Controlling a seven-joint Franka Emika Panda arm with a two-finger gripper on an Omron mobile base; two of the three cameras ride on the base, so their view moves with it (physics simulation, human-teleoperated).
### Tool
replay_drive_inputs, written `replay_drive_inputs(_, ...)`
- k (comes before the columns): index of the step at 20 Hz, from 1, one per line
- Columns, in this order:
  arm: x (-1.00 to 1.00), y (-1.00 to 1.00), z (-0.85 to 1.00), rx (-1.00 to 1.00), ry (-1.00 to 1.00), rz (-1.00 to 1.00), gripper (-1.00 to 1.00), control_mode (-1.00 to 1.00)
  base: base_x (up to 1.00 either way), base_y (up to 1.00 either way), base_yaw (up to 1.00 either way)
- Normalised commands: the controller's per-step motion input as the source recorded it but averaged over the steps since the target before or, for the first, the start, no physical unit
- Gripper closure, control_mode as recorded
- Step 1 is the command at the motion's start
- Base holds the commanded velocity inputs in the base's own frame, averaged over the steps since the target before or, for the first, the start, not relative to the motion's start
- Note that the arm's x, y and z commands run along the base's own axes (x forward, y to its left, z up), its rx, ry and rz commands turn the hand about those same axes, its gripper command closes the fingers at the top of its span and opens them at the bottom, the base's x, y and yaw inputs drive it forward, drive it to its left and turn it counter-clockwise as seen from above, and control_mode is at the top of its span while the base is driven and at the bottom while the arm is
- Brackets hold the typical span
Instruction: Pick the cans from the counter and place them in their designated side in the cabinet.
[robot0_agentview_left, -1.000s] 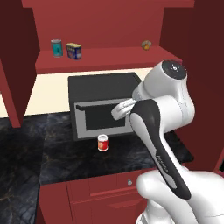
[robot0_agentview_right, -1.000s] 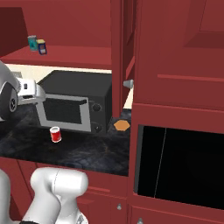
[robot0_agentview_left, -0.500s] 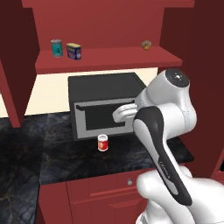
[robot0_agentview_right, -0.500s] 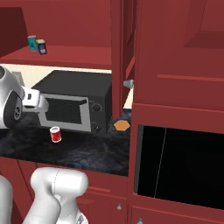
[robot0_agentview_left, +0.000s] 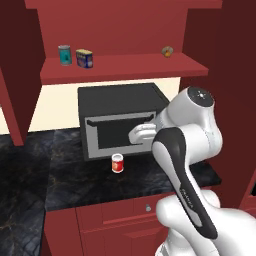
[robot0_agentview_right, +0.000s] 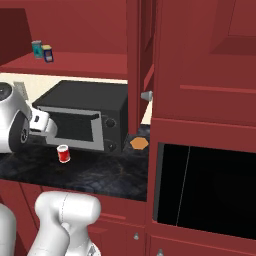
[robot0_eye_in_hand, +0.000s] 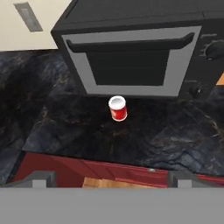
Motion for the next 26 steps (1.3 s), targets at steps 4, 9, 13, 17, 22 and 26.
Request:
replay_drive_inputs(4,0.00,0.00,-0.17,0.03,0.06,-0.03,-1.00,-1.00,0.00,0.00,0.00)
replay_drive_inputs(9,0.01,-0.01,-0.16,0.01,0.08,-0.01,-1.00,-1.00,0.00,0.00,0.00)
replay_drive_inputs(13,0.05,0.00,-0.11,0.00,0.09,0.00,-1.00,-1.00,0.00,0.00,0.00)
replay_drive_inputs(17,0.01,0.00,-0.04,0.00,0.00,0.00,-1.00,-1.00,0.00,0.00,0.00)
replay_drive_inputs(22,0.12,0.00,-0.02,-0.03,0.00,0.00,-1.00,-1.00,0.00,0.00,0.00)
replay_drive_inputs(26,0.12,0.00,-0.10,-0.01,0.00,0.00,-1.00,-1.00,0.00,0.00,0.00)
